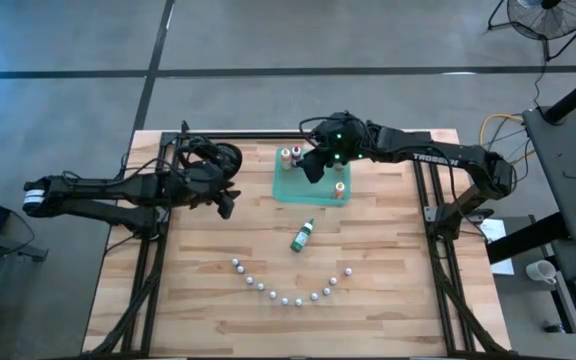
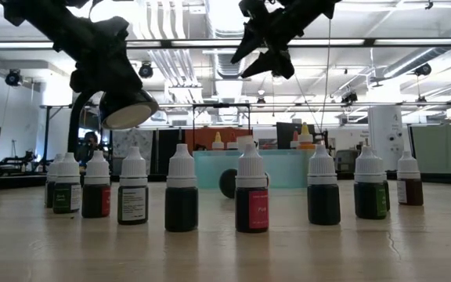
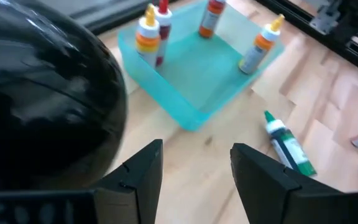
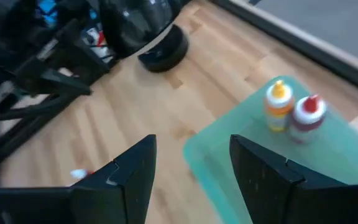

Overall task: Pick & Place food coloring
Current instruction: Put the large green food coloring bottle into the green bin

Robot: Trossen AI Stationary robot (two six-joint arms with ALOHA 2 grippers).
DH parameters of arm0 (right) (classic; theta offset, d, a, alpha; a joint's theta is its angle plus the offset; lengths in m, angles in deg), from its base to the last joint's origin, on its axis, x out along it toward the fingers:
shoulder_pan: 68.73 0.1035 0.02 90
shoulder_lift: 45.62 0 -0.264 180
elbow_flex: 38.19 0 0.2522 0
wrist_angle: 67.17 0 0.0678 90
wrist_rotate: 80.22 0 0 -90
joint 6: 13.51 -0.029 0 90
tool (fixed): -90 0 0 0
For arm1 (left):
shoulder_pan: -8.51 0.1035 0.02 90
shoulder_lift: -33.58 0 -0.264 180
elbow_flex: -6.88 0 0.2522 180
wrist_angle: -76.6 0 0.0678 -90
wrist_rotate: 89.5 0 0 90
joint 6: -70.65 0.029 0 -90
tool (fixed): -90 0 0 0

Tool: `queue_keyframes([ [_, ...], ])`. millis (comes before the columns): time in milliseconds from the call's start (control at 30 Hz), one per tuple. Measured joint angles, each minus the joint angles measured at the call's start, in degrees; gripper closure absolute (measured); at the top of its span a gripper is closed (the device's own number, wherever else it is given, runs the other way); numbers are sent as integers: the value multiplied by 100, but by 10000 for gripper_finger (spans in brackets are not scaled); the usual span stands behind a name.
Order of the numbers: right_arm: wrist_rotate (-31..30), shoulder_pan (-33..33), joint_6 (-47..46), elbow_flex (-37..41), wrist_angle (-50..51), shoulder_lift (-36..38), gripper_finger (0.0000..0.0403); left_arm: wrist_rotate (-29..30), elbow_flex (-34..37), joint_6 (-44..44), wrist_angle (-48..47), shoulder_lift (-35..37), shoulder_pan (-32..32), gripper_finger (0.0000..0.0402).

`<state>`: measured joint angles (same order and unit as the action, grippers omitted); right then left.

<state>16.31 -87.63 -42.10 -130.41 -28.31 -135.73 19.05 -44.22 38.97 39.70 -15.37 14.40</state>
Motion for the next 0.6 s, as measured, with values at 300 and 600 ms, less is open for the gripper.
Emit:
queue_keyframes([
  [300,357,1256,3142,0,654,-208,209,-114,5,220,0,0,0,239],
  [600,-1531,2146,5245,-13,851,-862,209,-114,15,336,-2,0,-4,239],
])
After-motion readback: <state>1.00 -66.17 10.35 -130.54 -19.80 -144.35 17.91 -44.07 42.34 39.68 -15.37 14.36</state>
